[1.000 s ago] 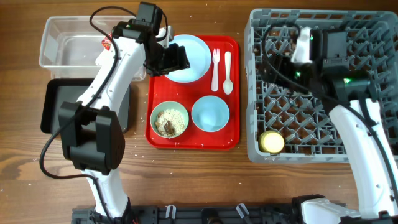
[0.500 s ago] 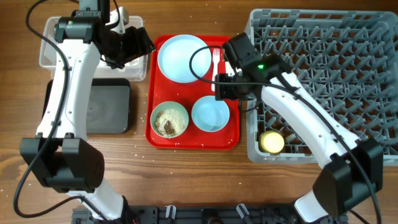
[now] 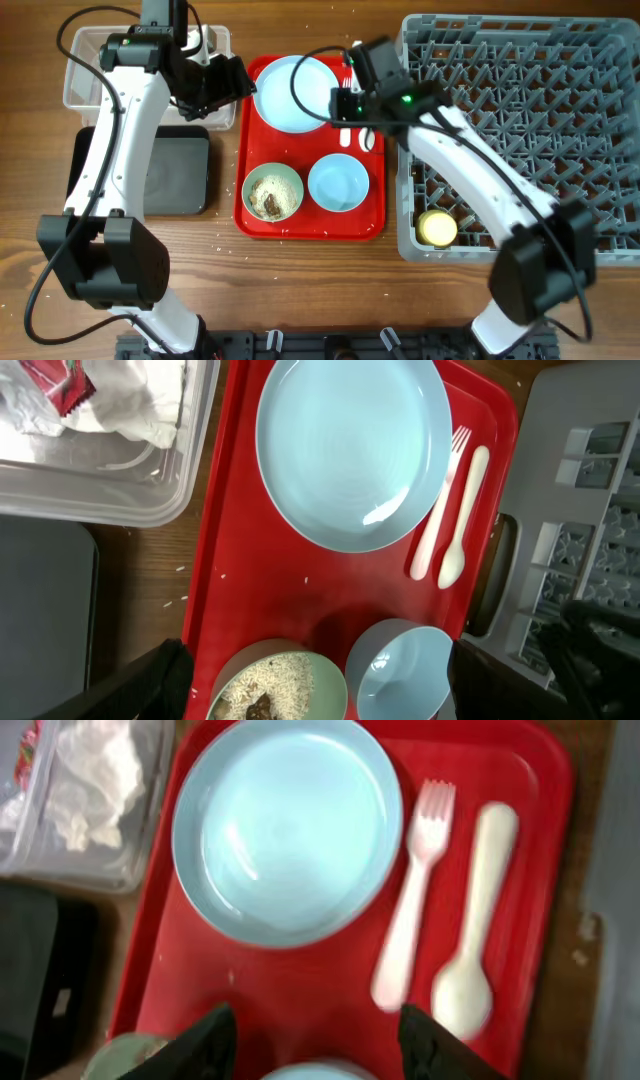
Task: Sort waste into correct bins and load items into the dishwasher rack
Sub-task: 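Grasp the light-blue plate with the right gripper and lift it, then stand the light-blue plate upright in the rack's upper right, release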
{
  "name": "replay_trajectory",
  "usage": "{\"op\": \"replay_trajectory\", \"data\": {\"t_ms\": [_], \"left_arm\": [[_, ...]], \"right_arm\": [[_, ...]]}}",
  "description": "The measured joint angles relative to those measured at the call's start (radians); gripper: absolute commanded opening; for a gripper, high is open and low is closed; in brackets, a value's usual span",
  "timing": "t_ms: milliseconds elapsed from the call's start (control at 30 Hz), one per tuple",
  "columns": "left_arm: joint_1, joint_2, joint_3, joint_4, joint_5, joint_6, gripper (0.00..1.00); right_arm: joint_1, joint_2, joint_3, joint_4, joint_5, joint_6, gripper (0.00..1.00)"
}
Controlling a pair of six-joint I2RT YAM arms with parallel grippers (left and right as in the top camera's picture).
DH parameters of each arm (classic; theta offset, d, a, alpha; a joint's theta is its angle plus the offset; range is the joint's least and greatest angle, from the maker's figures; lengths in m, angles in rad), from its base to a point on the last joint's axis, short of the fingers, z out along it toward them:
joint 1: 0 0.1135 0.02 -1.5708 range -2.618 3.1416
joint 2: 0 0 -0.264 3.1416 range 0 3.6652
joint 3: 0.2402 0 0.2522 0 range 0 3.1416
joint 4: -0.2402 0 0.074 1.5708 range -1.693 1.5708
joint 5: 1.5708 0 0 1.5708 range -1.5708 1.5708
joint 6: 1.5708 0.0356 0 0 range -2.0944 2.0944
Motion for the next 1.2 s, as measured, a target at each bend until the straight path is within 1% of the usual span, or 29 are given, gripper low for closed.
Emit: {"op": "replay_trajectory", "data": {"t_ms": [133,200,300,400,433,467,533,733,833,933,1000,1033,1067,1133,1200], "left_arm": [[0.0,0.0,0.0,0.007,-0.023,0.0,0.85],[0.0,0.0,0.0,0.006,-0.039,0.0,0.86],[0.0,0.0,0.0,0.007,-0.053,0.0,0.87],[0.0,0.0,0.0,0.021,-0.056,0.0,0.88],[0.0,0.0,0.0,0.025,-0.056,0.0,0.88],[0.0,0.0,0.0,0.03,-0.056,0.0,0.88],[0.0,0.0,0.0,0.029,-0.056,0.0,0.9],[0.0,0.0,0.0,0.03,-0.056,0.0,0.93],[0.0,0.0,0.0,0.03,-0.056,0.0,0.93],[0.0,0.0,0.0,0.03,-0.056,0.0,0.95],[0.0,0.0,0.0,0.029,-0.056,0.0,0.96],[0.0,0.0,0.0,0.03,-0.057,0.0,0.99],[0.0,0.0,0.0,0.03,-0.057,0.0,1.0],[0.0,0.0,0.0,0.03,-0.06,0.0,1.0],[0.0,0.0,0.0,0.032,-0.06,0.0,1.0]], "right_arm": [[0.0,0.222,0.12,0.024,-0.037,0.083,0.39],[0.0,0.304,0.132,0.041,-0.068,0.134,0.38],[0.0,0.365,0.132,0.056,-0.086,0.172,0.37],[0.0,0.396,0.137,0.09,-0.094,0.188,0.31],[0.0,0.401,0.141,0.098,-0.094,0.193,0.27],[0.0,0.409,0.147,0.108,-0.098,0.2,0.17],[0.0,0.416,0.151,0.114,-0.1,0.214,0.04],[-0.002,0.42,0.153,0.115,-0.117,0.226,0.04],[-0.031,0.418,0.153,0.115,-0.119,0.224,0.04],[-0.1,0.372,0.149,0.115,-0.114,0.195,0.04],[-0.171,0.268,0.144,0.115,-0.088,0.164,0.04],[-0.199,0.213,0.144,0.114,-0.065,0.145,0.04],[-0.234,0.134,0.144,0.114,-0.024,0.113,0.04],[-0.282,-0.047,0.149,0.09,0.139,0.038,0.04],[-0.278,-0.146,0.158,0.045,0.366,-0.068,0.04]]}}
